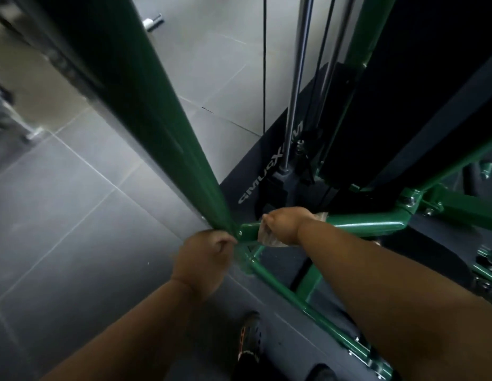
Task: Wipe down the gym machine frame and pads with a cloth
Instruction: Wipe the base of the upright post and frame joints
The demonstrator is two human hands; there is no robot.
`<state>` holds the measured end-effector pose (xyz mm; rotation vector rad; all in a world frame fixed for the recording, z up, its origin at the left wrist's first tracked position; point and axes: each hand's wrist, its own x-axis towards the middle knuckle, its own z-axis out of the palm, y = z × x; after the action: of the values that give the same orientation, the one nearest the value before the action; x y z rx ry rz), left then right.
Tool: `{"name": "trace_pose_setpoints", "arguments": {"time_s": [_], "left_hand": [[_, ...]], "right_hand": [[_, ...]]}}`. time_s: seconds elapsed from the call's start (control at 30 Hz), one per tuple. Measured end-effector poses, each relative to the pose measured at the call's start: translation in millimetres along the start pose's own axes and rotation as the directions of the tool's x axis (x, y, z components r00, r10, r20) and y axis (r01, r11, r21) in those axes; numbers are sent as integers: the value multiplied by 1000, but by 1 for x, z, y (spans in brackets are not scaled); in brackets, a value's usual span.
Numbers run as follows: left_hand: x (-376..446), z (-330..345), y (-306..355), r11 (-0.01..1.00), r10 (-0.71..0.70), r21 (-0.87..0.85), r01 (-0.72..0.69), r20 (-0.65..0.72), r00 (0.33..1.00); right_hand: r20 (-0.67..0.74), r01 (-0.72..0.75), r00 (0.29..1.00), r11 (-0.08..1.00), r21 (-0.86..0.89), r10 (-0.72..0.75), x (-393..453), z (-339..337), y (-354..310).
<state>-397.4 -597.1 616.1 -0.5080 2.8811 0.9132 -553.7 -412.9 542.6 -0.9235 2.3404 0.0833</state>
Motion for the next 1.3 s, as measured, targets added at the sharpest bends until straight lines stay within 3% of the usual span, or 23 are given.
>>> {"name": "trace_pose_setpoints", "arguments": {"time_s": [0.1, 0.17, 0.23, 0.33, 0.47, 0.57, 0.7, 0.77, 0.9, 1.03, 1.17, 1.23, 1.3], "left_hand": [[4, -21, -3, 953, -197, -265, 149, -166, 966], [14, -35, 6, 760, -371, -634, 141, -246, 895], [31, -51, 16, 545, -450, -837, 56, -235, 862], [58, -69, 31, 423, -446, -905, -40, -246, 860], [73, -64, 38, 267, -493, -963, -38, -171, 853], [75, -59, 32, 288, -469, -957, -43, -180, 865], [74, -64, 37, 327, -478, -945, -16, -180, 859], [74, -65, 39, 323, -493, -946, -9, -176, 852], [77, -65, 36, 282, -498, -959, 28, -121, 859], [79, -66, 38, 240, -510, -970, 27, -103, 854], [78, -64, 41, 246, -513, -969, 16, -116, 851], [79, -65, 38, 260, -517, -965, 21, -121, 848], [78, -65, 36, 275, -519, -961, 39, -115, 847]], "right_hand": [[-11, 33, 999, 999, -1, -33, 12, 2, -5], [28, 26, 999, 998, 48, -28, 15, 3, 6], [128, -51, 991, 993, 102, 38, 12, -1, 25], [195, -106, 976, 994, 37, 97, 8, -12, 40], [201, 21, 979, 995, 101, -41, 24, -22, -12], [111, 41, 992, 993, 115, -54, 33, -18, -56], [75, 90, 993, 995, 43, -93, 28, -19, -51], [114, 47, 993, 995, -92, -36, 28, -14, -36], [126, -152, 980, 988, -1, 151, 24, -7, 1], [152, -115, 981, 993, -36, 119, 28, -21, -23], [5, 71, 997, 996, -47, -71, 30, -15, -58], [-89, 76, 993, 996, 43, -72, 31, -3, -56], [-143, 0, 989, 983, 183, 26, 21, 9, -43]]}}
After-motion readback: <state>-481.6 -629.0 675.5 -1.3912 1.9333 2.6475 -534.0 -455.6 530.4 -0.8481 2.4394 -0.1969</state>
